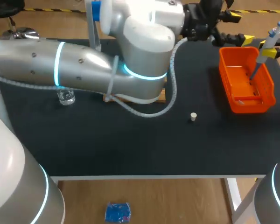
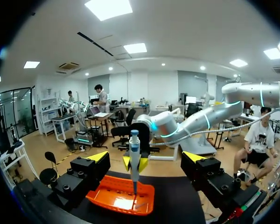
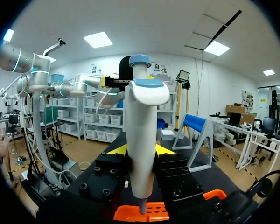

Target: Invert the test tube, pick up the pipette, mount the tip to pipette, aspirate from beaker and dispense into the tube, eject the tip, return the pipette, and cap with the stopper.

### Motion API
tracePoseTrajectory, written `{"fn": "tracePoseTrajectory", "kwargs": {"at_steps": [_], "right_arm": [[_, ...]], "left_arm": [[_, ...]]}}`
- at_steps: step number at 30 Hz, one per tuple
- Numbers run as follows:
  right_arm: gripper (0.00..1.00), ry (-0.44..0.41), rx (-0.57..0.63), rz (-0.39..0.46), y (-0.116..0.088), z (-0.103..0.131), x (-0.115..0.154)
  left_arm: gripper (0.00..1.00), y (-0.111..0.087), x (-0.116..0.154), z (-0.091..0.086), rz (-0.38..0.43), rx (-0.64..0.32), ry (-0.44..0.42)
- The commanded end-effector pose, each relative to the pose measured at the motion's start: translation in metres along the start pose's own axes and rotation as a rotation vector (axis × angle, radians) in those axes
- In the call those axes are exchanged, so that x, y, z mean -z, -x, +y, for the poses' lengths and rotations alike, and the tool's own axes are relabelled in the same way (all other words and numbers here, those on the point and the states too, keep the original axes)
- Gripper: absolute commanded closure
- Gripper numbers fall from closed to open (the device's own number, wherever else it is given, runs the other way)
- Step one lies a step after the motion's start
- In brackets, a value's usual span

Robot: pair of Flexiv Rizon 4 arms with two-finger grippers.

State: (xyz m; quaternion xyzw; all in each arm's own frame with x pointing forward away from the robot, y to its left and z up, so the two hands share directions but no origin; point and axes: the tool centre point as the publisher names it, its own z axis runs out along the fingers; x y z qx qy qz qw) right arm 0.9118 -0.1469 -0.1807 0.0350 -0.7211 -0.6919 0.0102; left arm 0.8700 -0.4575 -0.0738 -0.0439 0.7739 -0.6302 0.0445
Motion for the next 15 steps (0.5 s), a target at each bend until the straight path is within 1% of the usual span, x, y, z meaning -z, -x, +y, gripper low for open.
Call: {"fn": "tracePoseTrajectory", "kwargs": {"at_steps": [1,14,15], "right_arm": [[1.00,-0.003,0.000,0.001,0.0004,0.0009,0.0002],[1.00,-0.003,0.000,0.001,0.0004,0.0009,0.0002],[1.00,-0.003,0.000,0.001,0.0004,0.0009,0.0002]], "left_arm": [[0.00,0.0026,0.0206,-0.0034,0.016,0.000,0.093],[0.00,0.0026,0.0206,-0.0034,0.016,0.000,0.093],[0.00,0.0048,0.0261,0.0059,0.010,0.021,0.081]]}}
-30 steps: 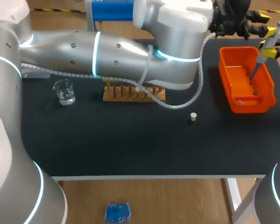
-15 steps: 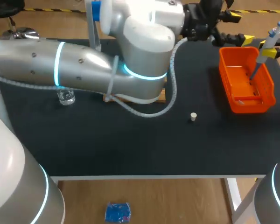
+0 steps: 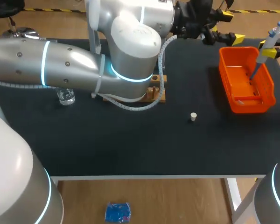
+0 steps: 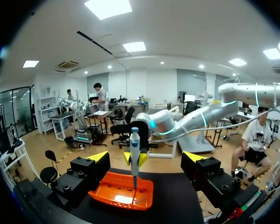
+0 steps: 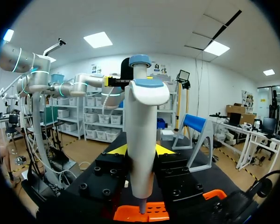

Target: Invert the test tube, pick up the pipette, mount the tip to pipette, aspirate from beaker and dispense into the tube, eject the tip, return the pipette, and cap with the stopper.

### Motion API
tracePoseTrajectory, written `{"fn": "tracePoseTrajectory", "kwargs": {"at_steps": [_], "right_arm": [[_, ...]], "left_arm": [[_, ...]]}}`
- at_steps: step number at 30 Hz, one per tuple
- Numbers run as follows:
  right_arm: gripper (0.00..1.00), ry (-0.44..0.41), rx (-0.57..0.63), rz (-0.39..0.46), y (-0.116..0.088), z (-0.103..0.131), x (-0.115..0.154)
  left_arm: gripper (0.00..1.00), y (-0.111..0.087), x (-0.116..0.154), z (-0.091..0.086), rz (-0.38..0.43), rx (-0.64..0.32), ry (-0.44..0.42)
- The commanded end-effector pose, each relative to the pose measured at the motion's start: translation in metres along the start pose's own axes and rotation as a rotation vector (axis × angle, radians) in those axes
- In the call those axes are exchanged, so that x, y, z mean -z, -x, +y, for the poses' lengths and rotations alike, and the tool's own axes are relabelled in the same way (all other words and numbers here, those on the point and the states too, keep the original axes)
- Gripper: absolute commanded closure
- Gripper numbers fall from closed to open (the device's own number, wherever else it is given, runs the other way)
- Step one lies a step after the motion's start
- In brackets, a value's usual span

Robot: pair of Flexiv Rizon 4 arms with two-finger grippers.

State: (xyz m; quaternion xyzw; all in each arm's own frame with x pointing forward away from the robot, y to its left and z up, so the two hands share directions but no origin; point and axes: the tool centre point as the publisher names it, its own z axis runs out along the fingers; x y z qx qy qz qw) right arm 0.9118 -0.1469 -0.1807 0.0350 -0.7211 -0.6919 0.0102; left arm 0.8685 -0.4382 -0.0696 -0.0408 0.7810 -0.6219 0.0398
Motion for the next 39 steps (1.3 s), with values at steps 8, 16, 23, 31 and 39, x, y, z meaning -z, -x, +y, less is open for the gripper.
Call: {"fn": "tracePoseTrajectory", "kwargs": {"at_steps": [8,16,23,31,39], "right_arm": [[1.00,-0.003,0.000,0.001,0.000,0.001,0.000],[1.00,-0.003,0.000,0.001,0.000,0.001,0.000],[1.00,-0.003,0.000,0.001,0.000,0.001,0.000],[1.00,-0.003,0.000,0.001,0.000,0.001,0.000],[1.00,-0.003,0.000,0.001,0.000,0.001,0.000]], "left_arm": [[0.00,0.010,0.054,0.041,0.031,-0.065,-0.019],[0.00,0.003,0.091,0.062,0.051,-0.097,-0.100],[0.00,-0.005,0.117,0.080,-0.055,-0.070,-0.050],[0.00,-0.016,0.141,0.099,-0.122,-0.090,-0.047],[0.00,-0.025,0.155,0.128,-0.177,-0.048,-0.097]]}}
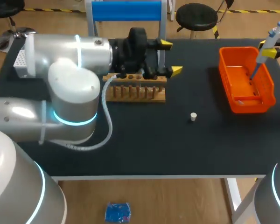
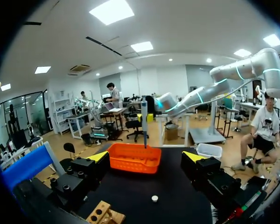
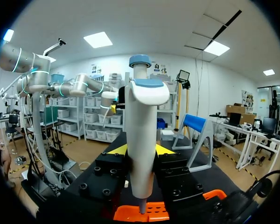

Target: Invert the test tube, pick up the pipette, mount the tip to pipette, aspirate from beaker and dispense into the tube, eject the tip, return the pipette, and cap with the stopper.

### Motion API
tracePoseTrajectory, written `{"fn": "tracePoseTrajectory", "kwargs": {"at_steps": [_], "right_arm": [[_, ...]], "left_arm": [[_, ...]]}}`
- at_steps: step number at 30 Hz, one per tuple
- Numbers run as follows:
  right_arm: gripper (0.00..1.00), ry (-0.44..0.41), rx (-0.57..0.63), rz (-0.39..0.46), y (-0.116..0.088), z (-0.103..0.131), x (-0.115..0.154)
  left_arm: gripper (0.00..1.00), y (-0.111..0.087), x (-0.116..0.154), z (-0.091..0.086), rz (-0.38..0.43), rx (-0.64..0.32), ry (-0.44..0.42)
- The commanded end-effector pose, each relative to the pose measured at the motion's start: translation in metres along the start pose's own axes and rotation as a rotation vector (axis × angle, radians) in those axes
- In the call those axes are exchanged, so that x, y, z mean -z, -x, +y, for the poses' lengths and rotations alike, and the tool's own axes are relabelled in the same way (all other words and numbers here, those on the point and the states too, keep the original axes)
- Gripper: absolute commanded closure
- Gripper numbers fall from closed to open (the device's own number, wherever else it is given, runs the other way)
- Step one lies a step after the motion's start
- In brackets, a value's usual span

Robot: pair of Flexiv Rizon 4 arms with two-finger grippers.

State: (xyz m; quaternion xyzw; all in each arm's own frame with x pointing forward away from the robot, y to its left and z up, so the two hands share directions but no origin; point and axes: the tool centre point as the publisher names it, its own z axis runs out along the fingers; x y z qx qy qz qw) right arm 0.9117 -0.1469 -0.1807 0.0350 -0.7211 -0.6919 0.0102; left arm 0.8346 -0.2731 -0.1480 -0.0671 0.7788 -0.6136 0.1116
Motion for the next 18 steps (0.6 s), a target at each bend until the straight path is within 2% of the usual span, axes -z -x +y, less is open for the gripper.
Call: {"fn": "tracePoseTrajectory", "kwargs": {"at_steps": [1,8,18], "right_arm": [[1.00,-0.003,0.000,0.001,0.000,0.001,0.000],[1.00,-0.003,0.000,0.001,0.000,0.001,0.000],[1.00,-0.003,0.000,0.001,0.000,0.001,0.000]], "left_arm": [[0.00,-0.009,0.010,0.016,-0.035,0.010,-0.101],[0.00,-0.011,0.012,0.024,-0.051,0.003,-0.169],[0.00,-0.011,0.025,0.030,-0.029,0.001,-0.187]]}}
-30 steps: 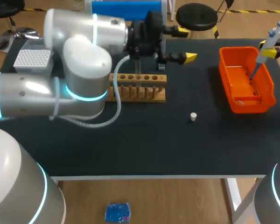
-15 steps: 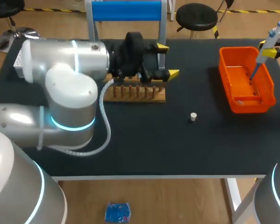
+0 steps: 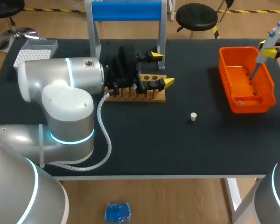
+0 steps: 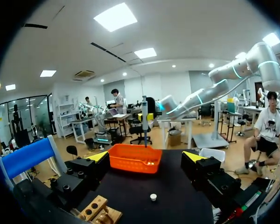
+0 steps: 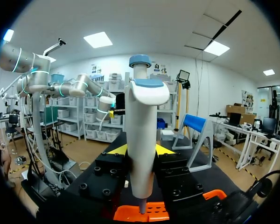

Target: Invert the test tube, pick up the pipette, mount the tip to pipette, aspirate from beaker and dispense into the tube, eject the tip, return the pipette, and cap with the stopper.

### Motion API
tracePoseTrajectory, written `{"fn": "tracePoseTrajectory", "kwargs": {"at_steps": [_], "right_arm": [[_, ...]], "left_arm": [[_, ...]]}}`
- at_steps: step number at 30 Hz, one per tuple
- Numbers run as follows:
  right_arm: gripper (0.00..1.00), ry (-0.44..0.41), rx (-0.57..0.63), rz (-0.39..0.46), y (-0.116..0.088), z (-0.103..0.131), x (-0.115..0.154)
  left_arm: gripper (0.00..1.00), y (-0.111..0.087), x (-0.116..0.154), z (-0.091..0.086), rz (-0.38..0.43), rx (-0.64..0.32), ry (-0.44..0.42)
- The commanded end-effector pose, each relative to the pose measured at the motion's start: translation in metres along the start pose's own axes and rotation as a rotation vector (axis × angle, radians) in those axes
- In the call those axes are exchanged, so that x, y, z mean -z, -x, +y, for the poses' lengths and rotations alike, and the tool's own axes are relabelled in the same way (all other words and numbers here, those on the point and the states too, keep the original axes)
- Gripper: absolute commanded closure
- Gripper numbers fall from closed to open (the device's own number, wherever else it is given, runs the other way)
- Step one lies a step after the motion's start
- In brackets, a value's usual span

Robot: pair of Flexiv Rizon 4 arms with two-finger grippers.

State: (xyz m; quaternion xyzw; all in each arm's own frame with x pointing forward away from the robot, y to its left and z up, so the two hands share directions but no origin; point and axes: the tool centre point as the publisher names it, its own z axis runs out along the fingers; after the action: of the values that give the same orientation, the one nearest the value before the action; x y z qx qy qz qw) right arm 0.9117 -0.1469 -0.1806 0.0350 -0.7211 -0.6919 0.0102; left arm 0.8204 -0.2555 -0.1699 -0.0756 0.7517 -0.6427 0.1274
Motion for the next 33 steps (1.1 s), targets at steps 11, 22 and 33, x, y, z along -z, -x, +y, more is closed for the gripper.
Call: {"fn": "tracePoseTrajectory", "kwargs": {"at_steps": [11,22,33], "right_arm": [[1.00,-0.003,0.000,0.001,0.000,0.001,0.000],[1.00,-0.003,0.000,0.001,0.000,0.001,0.000],[1.00,-0.003,0.000,0.001,0.000,0.001,0.000]], "left_arm": [[0.00,0.002,0.025,0.007,0.041,0.003,-0.126],[0.00,0.003,0.026,0.009,0.039,0.070,-0.116],[0.00,0.004,0.025,0.003,0.058,0.101,-0.075]]}}
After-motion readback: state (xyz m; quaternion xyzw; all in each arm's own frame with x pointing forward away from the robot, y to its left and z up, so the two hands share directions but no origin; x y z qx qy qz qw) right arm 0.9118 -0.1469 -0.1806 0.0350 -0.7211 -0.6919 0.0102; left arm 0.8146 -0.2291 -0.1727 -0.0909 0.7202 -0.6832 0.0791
